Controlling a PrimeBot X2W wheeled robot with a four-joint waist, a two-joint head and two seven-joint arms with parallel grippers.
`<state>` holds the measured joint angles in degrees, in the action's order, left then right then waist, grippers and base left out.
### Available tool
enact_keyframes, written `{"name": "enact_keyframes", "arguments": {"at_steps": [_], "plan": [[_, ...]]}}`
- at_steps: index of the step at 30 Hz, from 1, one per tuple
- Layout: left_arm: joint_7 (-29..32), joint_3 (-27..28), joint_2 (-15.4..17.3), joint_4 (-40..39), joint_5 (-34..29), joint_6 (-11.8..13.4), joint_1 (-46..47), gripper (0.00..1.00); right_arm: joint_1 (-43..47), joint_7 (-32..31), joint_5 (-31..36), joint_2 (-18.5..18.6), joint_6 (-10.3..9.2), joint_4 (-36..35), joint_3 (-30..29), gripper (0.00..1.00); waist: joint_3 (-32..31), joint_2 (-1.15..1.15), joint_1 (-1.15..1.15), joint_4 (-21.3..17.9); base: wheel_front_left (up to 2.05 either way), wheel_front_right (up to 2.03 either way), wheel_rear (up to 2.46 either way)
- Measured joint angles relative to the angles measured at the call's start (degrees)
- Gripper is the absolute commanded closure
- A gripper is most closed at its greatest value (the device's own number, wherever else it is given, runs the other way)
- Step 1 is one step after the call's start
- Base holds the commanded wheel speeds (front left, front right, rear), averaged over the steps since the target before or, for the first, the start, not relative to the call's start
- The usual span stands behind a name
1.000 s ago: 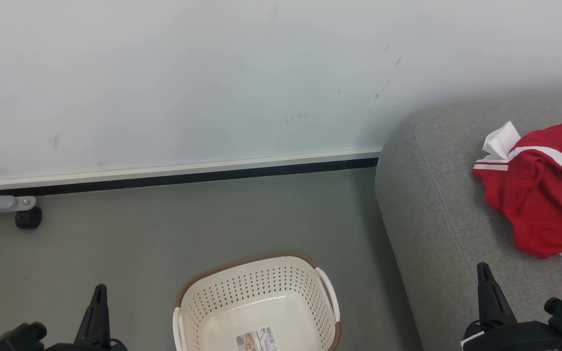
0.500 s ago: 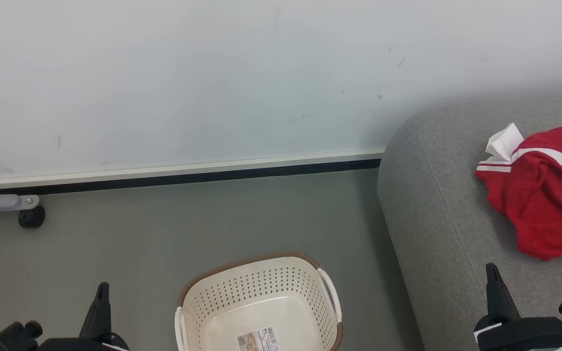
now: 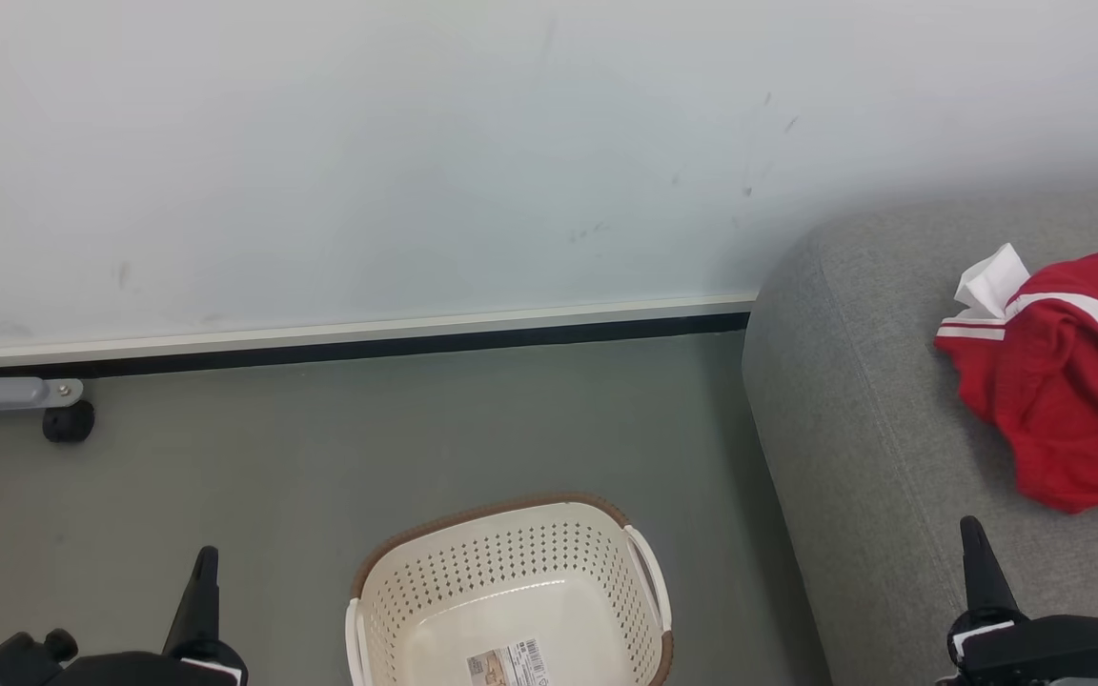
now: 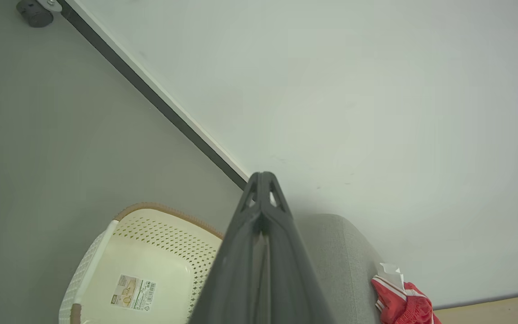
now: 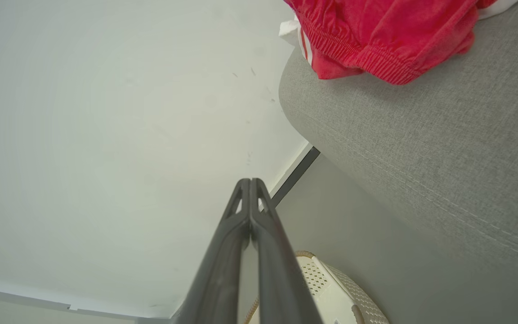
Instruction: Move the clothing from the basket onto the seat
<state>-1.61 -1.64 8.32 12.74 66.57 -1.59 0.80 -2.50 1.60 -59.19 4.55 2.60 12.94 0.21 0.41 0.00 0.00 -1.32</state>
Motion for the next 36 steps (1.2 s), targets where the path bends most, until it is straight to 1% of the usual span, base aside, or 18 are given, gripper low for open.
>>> {"name": "enact_keyframes", "arguments": {"at_steps": [8,11,12,20,23,24,33,36], "plan": [[1.47,1.33,-1.11,0.78,4.69,-0.97,0.34,1.0,-0.53,-1.51,-6.04,-0.36,0.96,0.69,-1.45,1.0,-0.06,0.0,0.0,0.25,0.0,0.0,0.0],[2.09,1.71,-1.47,1.15,6.02,-1.1,0.73,1.0,-0.59,-2.05,-8.13,-0.58,1.02,0.98,-2.0,1.0,-0.08,0.0,0.0,0.34,0.0,0.0,0.0],[2.12,1.88,-1.59,1.22,6.69,-1.51,0.92,1.0,-0.62,-2.12,-9.04,-0.62,1.05,1.09,-2.15,1.0,-0.09,0.0,0.0,0.37,0.0,0.0,0.0],[3.67,3.19,-2.68,1.91,11.65,-2.48,1.46,1.0,-1.1,-3.66,-14.84,-0.98,2.02,1.98,-3.63,1.0,-0.15,0.0,0.0,0.62,0.0,0.0,0.0],[4.38,3.6,-3.11,2.16,12.98,-2.55,1.71,1.0,-1.48,-4.15,-17.29,-1.08,2.29,2.24,-4.17,1.0,-0.17,0.0,0.0,0.71,0.0,0.0,0.0],[4.57,3.75,-3.23,2.31,13.51,-2.97,1.85,1.0,-1.59,-4.56,-17.97,-1.1,2.32,2.29,-4.38,1.0,-0.18,0.0,0.0,0.74,0.0,0.0,0.0],[6.44,5.38,-4.57,3.26,19.42,-4.09,2.71,1.0,-1.77,-6.33,-25.35,-1.6,3.46,3.23,-6.2,1.0,-0.25,0.0,0.0,1.05,0.0,0.0,0.0],[7.03,5.89,-4.99,3.5,20.96,-4.56,3.02,1.0,-2.02,-6.92,-27.73,-1.7,3.54,3.54,-6.73,1.0,-0.27,0.0,0.0,1.14,0.0,0.0,0.0]]}}
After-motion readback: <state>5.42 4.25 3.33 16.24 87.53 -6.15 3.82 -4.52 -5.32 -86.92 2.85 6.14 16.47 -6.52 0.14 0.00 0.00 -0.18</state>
